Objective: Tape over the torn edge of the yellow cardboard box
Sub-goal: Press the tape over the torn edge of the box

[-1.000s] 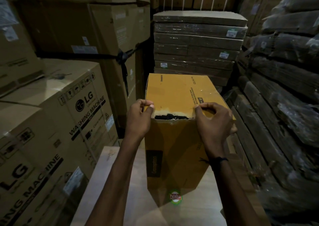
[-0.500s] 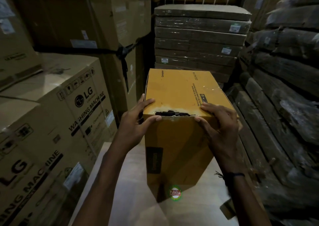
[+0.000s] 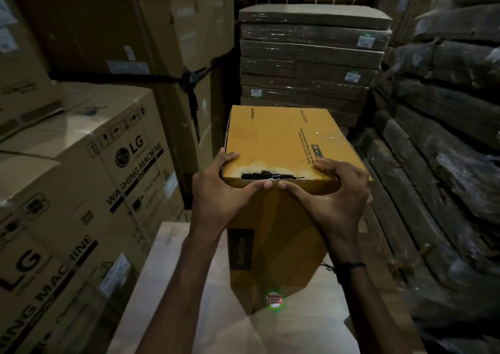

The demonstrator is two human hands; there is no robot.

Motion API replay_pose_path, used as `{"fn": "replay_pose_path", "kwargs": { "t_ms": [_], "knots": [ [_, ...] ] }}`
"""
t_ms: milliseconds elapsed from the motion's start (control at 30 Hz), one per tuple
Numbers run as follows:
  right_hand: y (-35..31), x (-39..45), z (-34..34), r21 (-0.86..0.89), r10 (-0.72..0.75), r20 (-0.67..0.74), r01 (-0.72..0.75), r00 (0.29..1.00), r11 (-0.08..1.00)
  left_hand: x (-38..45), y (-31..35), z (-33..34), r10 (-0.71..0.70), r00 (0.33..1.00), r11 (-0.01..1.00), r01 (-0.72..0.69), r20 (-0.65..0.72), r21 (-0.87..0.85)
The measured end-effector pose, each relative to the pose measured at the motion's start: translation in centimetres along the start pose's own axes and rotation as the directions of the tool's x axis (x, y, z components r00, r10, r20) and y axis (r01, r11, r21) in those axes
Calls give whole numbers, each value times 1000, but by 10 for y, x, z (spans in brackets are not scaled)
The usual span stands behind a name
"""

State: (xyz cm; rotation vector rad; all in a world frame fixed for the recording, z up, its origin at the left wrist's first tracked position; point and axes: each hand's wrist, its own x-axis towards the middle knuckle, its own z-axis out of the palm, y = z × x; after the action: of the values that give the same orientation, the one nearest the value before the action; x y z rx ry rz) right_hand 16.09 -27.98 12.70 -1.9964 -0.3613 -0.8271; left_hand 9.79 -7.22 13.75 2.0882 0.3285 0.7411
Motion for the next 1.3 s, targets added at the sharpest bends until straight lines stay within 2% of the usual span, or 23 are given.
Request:
{"fn": "replay_pose_path", "kwargs": {
  "t_ms": [67,300,400,533,600,800,867,1000,1100,1200,1300],
  "knots": [
    [1,-1,1,3,-21,-17,21,1000,1000,0,-3,3,2,999,1000,-2,-32,5],
    [21,3,-14,42,-105,135,100,985,994,3,-10,-8,72,994,997,-69,87,-26],
    [10,1,-11,8,-53,103,53,993,999,1,-9,-7,47,996,999,-47,75,-8],
    [-4,2,3,-32,32,11,-32,999,999,0,0,4,4,999,999,-3,-32,48],
    [-1,2,5,-38,40,11,-40,999,998,0,-1,5,3,999,999,-2,-40,35],
    [18,1,-11,15,-71,145,70,987,997,2,-8,-7,19,995,999,-15,97,-44],
    [19,1,-13,38,-88,133,83,987,996,1,-8,-10,13,992,998,-6,124,-57],
    [9,2,-6,29,-9,60,8,998,1000,-1,-5,-10,-9,996,999,12,89,-35],
    [13,4,-5,53,-8,64,4,998,999,1,-4,-11,-19,995,998,25,101,-65],
    [21,6,-14,106,-43,128,29,991,994,4,-3,-18,0,987,994,17,162,-107],
    [27,9,-26,127,-74,223,46,972,991,8,-6,-29,-2,960,993,36,280,-117]
  ]
}}
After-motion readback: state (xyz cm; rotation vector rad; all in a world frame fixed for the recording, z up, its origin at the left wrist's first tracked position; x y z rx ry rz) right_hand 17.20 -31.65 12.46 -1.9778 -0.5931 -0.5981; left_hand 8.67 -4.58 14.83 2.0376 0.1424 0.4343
